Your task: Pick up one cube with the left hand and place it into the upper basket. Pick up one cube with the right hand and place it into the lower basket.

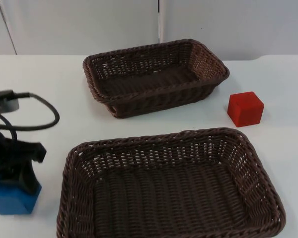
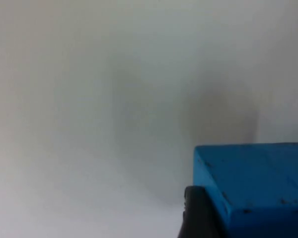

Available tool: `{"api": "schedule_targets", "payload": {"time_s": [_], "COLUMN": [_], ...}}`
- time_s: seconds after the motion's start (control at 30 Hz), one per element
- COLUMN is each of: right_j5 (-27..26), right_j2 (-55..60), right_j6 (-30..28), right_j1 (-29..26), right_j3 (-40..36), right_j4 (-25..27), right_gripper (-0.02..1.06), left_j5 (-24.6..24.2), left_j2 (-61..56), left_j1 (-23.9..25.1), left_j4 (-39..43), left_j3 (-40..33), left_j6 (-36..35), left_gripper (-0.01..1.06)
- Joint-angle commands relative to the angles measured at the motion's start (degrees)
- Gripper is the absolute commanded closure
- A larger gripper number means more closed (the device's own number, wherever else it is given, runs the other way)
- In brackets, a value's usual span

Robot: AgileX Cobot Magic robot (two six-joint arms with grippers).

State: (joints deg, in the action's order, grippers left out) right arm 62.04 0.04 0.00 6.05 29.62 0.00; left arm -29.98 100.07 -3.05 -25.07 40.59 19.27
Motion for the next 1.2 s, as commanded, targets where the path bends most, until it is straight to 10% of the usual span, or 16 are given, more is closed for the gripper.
{"api": "schedule_targets", "payload": {"time_s": [0.0, 1.17], "right_j5": [-0.2, -0.2], "right_j2": [0.0, 0.0], "right_j6": [-0.7, -0.7], "right_j1": [-0.1, -0.1], "right_j3": [-0.1, -0.1], "right_j4": [0.0, 0.0], "right_gripper": [-0.01, -0.01], "left_j5": [-1.2, -4.8], "left_j2": [-3.1, -38.8], "left_j1": [-0.3, -0.3], "left_j4": [-2.0, 0.7], "left_j3": [0.2, -0.1], "left_j6": [-0.1, 1.8], "left_gripper": [1.05, 1.05]}}
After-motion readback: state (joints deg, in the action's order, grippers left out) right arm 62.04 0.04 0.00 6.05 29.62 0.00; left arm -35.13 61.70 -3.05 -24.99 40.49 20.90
